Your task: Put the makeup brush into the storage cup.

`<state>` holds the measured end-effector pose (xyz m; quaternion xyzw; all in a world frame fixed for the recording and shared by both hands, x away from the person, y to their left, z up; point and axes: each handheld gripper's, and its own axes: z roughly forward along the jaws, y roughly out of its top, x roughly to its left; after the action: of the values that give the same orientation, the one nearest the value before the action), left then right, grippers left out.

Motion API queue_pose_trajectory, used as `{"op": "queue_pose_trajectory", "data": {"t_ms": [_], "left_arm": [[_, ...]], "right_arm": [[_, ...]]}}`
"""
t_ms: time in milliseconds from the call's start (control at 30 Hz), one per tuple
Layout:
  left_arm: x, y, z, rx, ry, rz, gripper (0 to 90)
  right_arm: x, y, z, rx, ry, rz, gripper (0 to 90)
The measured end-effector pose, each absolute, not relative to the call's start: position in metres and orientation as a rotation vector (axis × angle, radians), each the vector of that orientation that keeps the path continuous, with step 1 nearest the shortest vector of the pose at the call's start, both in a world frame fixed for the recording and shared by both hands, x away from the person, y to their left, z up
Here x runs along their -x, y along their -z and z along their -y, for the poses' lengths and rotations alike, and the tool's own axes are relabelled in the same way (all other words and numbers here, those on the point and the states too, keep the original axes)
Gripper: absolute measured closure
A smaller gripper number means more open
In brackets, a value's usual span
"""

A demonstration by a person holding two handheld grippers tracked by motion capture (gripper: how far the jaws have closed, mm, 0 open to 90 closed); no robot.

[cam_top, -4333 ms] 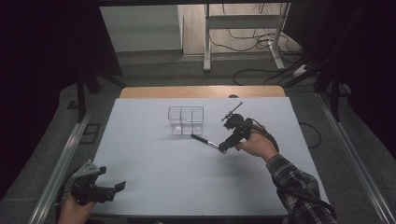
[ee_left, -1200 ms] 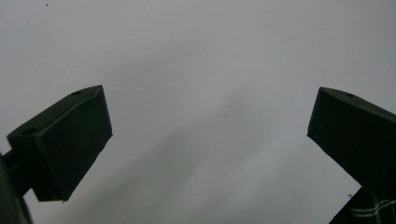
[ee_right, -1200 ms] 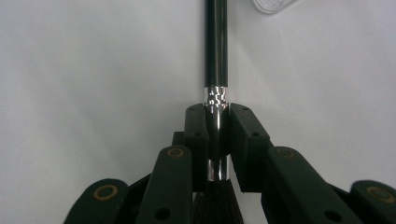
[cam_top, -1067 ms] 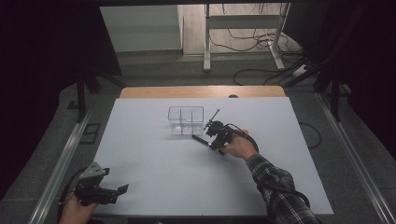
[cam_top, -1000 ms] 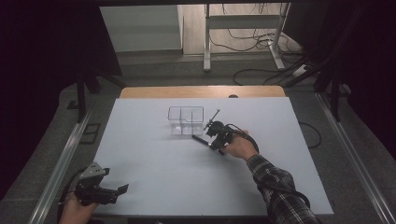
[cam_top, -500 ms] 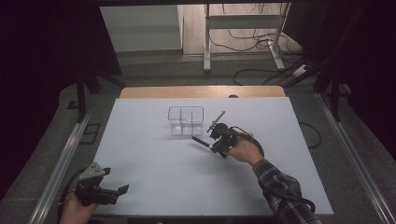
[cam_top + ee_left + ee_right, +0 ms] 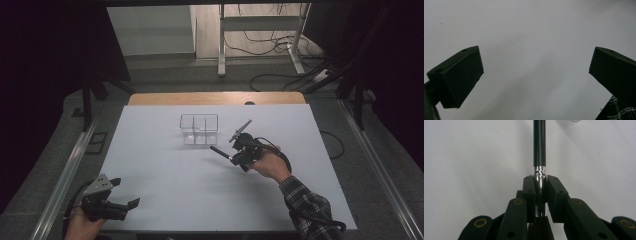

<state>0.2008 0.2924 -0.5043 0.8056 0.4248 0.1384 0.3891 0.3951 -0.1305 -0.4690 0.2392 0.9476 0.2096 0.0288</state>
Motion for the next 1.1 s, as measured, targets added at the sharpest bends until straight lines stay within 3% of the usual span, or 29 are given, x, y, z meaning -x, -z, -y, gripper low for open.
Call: {"op": "queue_pose_trajectory", "data": {"t_ms": [1100], "left_arm": [[-0.219, 0.492, -0.257, -2.059, -0.214, -1.058, 0.7]], "right_arm": [[-0.359, 0.459, 0.151, -0.784, -0.653, -2.908, 77.4]]}}
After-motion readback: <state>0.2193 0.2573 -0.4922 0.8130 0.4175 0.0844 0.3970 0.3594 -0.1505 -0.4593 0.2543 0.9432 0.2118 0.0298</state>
